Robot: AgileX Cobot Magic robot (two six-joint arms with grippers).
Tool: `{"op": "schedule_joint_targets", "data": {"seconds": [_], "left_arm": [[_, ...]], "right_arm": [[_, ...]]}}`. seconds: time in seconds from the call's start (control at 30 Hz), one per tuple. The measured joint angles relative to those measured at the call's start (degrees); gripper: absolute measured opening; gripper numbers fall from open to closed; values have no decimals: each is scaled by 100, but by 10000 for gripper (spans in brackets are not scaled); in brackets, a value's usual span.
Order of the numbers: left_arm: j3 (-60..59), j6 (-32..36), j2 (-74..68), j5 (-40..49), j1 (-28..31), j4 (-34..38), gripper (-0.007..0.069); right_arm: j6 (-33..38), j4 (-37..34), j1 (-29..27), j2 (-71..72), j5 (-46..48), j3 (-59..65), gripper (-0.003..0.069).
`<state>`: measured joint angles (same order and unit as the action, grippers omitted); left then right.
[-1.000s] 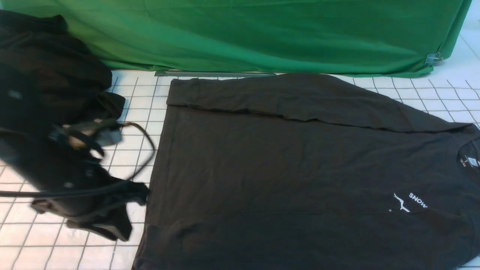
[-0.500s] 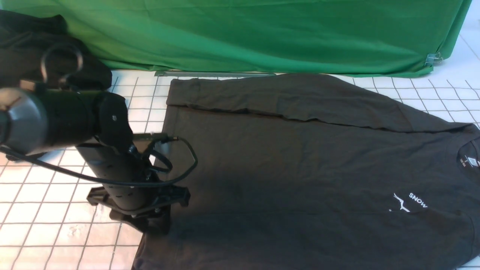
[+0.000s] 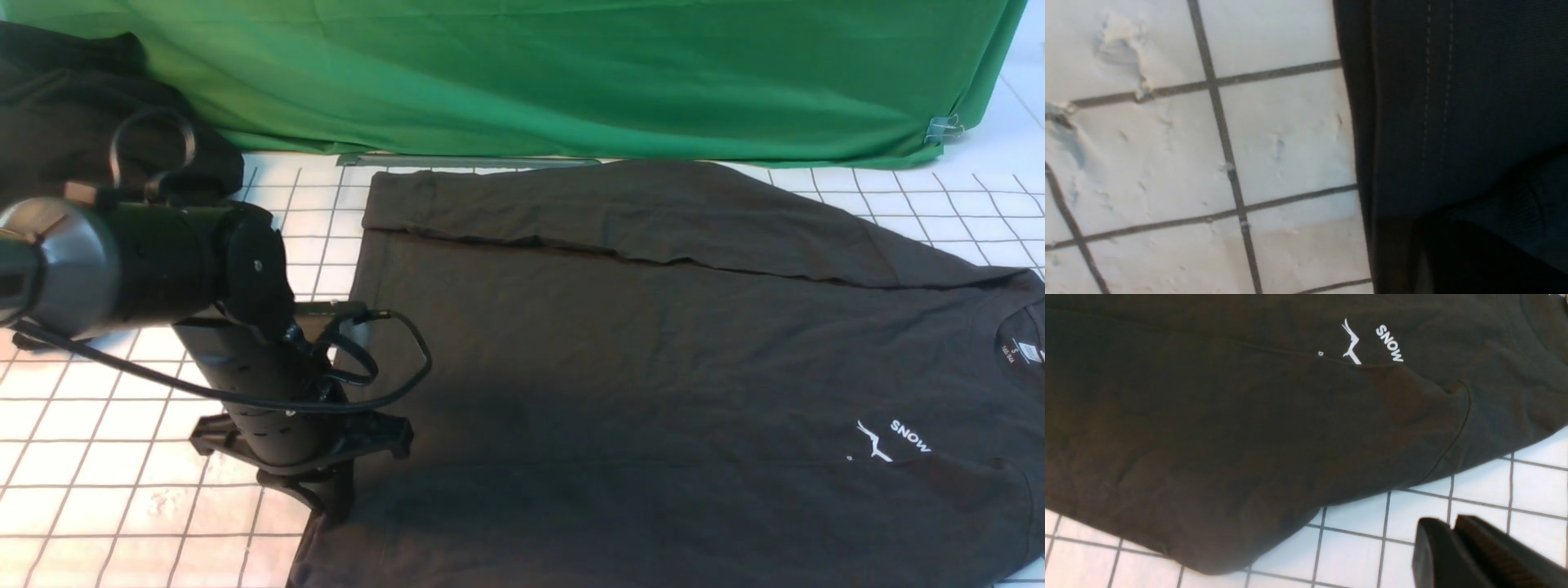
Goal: Fold a long-sleeved shirt over a white checkered tablecloth.
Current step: 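Grasp the left edge of the dark T-shirt lying flat on the table, then fold the left side of the black T-shirt inward over its body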
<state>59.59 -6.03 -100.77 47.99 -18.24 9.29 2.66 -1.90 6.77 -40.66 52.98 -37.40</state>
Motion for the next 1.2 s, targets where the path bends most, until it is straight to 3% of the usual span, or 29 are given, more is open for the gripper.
{"op": "schedule_joint_targets", "data": {"seconds": [0.23,0.43,0.63,1.0,1.17,1.2], "left_arm": [[190,-127,862,42,0,0,21],[1190,-321,1080,268,11,0,21],[2930,-416,318,693,294,76,21],[4221,-432,-1821,792,829,294,28],[4557,-432,-2319,763,952,289,90],[4845,-432,-2497,745,1009,289,142]], "right_arm": [[-6,0,0,0,-2,0,69],[-36,0,0,0,-2,4,71],[-36,0,0,0,-2,6,82],[-77,0,0,0,-2,11,99],[-106,0,0,0,-7,11,103],[-135,0,0,0,-7,11,105]]}}
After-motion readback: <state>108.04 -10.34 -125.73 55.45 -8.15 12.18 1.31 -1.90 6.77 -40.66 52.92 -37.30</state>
